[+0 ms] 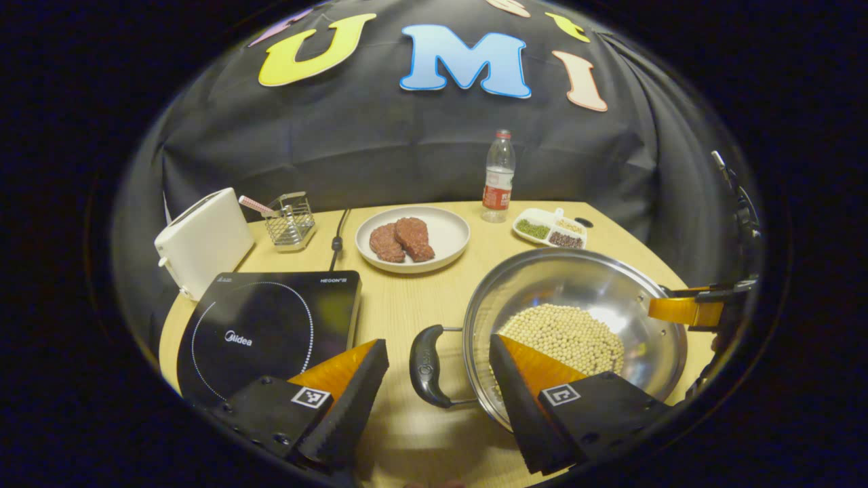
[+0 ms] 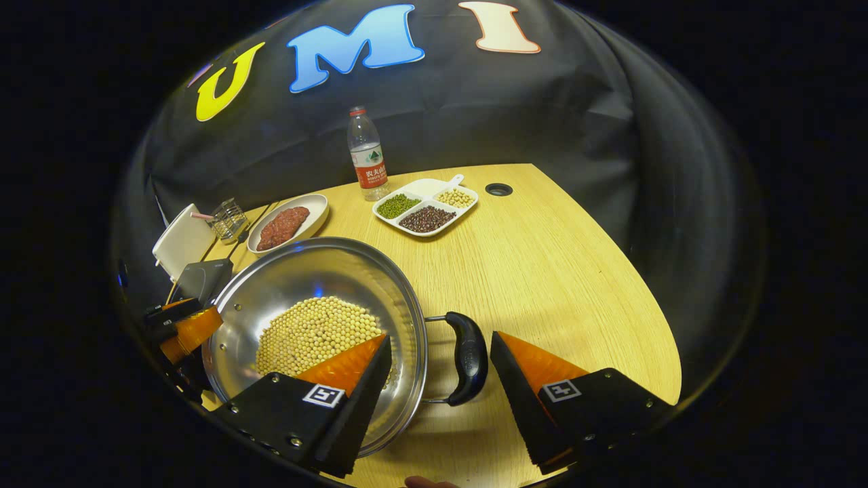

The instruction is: First push the handle of the pot to place it horizontally, then grasp the pot with both hands and set it on the induction cooktop.

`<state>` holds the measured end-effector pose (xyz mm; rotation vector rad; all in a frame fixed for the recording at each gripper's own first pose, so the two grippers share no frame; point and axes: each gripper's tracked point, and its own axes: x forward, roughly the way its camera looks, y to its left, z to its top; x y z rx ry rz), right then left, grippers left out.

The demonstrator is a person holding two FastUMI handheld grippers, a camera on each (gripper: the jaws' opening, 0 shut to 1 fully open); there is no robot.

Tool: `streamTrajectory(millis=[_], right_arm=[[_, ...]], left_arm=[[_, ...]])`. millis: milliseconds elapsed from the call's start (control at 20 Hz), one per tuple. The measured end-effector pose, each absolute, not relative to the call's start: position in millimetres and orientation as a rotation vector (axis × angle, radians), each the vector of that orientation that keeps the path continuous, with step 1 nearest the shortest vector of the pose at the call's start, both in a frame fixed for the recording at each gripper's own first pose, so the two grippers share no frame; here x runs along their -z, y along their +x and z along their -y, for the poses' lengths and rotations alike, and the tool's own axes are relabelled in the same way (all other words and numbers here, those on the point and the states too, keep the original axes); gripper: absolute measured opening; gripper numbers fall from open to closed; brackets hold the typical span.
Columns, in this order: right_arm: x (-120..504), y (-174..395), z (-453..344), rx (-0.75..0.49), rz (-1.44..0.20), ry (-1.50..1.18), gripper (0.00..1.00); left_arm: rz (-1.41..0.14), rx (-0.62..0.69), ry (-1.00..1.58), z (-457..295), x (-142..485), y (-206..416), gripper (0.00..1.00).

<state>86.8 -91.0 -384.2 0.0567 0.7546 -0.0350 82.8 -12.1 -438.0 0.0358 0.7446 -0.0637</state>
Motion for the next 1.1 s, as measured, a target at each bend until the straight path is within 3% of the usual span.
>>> streamTrajectory(millis=[50,200,250,300,350,400,450,600,750,1000,1100], right_arm=[[387,89,91,0.036,-0.758,0.053,0.91],[399,93,92,0.029,-0.778,0.041,0.90],[402,94,91,0.027,-0.788,0.042,0.82],[407,94,91,0.026,-0.800,0.041,0.87],[412,96,94,0.035,-0.807,0.031,0.86],[412,95,95,0.033,-0.815,0.032,0.74],[413,97,95,0.031,-0.813,0.049,0.70],[413,94,92,0.021,-0.823,0.116,0.64],[412,95,94,0.027,-0.827,0.100,0.57],[403,91,91,0.026,-0.838,0.115,0.57],[394,89,89,0.029,-0.832,0.110,0.57]], left_arm=[[-0.752,0.066,0.034,13,443,84,0.96],[-0.784,0.066,0.038,11,455,85,0.98],[-0.796,0.066,0.042,10,459,84,0.96],[-0.799,0.077,0.032,14,459,84,0.99],[-0.802,0.088,0.028,18,461,86,0.93],[-0.802,0.098,0.031,19,462,87,0.89],[-0.803,0.098,0.051,20,460,86,0.81],[-0.825,0.090,0.075,20,462,86,0.71],[-0.835,0.077,0.078,19,460,89,0.69],[-0.833,0.078,0.073,19,450,87,0.62],[-0.829,0.080,0.066,18,442,87,0.65]])
